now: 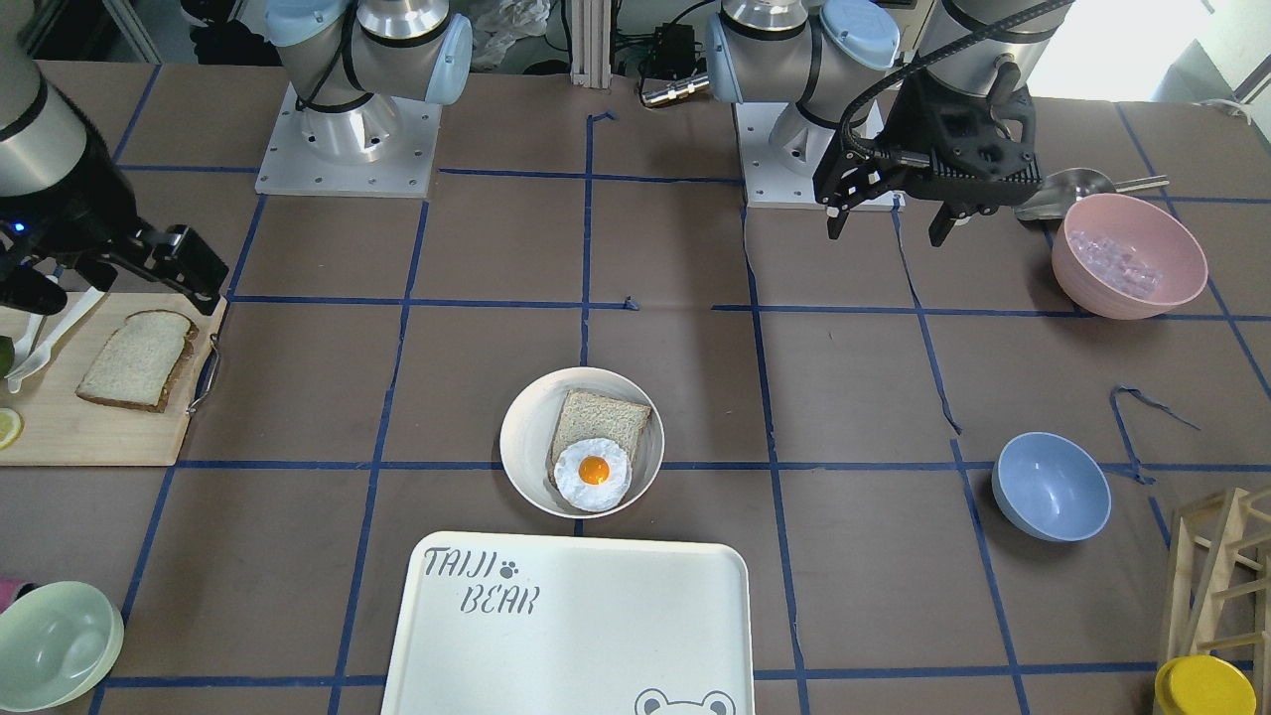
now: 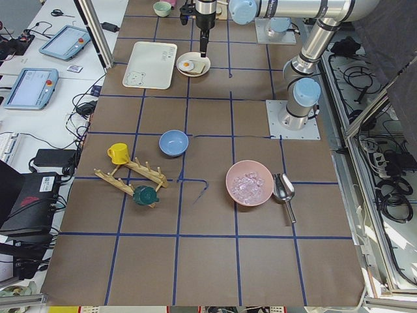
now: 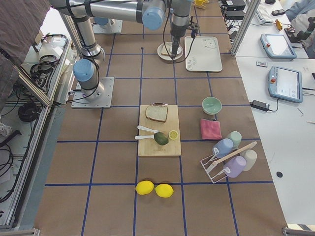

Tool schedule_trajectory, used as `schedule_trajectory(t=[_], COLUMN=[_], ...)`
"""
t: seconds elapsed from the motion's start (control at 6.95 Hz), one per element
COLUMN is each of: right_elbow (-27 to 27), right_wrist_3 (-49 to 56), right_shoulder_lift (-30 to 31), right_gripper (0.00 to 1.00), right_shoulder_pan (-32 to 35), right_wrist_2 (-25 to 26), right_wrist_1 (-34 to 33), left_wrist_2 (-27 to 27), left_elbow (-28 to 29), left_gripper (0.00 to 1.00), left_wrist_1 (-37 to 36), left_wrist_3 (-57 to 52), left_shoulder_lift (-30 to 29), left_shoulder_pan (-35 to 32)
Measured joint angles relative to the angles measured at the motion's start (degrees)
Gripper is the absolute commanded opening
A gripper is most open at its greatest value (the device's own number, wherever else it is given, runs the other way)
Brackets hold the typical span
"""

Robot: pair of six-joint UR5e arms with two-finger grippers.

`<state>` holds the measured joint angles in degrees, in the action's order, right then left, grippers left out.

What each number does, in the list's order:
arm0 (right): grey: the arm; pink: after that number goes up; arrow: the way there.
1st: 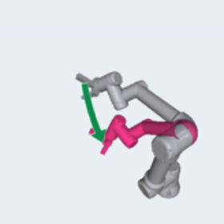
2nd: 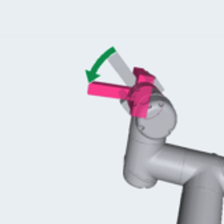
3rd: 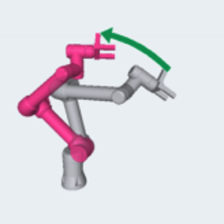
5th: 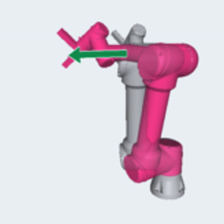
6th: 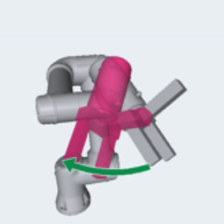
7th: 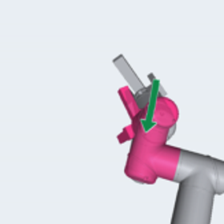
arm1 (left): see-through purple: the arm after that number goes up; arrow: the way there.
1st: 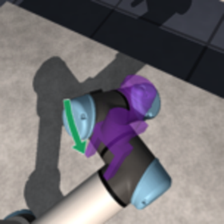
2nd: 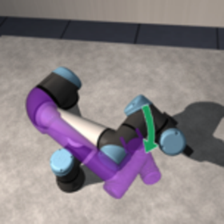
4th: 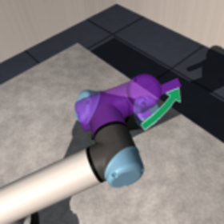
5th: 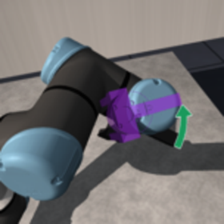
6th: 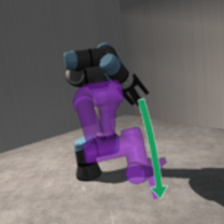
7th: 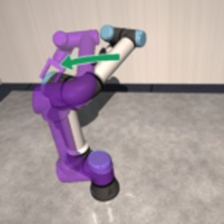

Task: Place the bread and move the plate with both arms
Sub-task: 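Move the right gripper down to the bread slice on the cutting board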

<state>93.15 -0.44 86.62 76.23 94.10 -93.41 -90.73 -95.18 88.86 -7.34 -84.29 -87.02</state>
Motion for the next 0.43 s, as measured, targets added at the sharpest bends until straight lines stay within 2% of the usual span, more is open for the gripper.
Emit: schedule_trajectory(t=[0.43], right_elbow=[20.81], right_wrist_3=[5.33], right_shoulder_lift=[-0.28], right_gripper=[1.0], right_shoulder_pan=[-11.31], right_wrist_2=[1.99], right_wrist_1=[-23.46], left_wrist_2=[0.14], left_elbow=[-0.08], left_gripper=[1.0], left_wrist_1=[0.18], left_wrist_3=[-0.21], left_shoulder_lift=[-0.2], left_shoulder_pan=[0.09])
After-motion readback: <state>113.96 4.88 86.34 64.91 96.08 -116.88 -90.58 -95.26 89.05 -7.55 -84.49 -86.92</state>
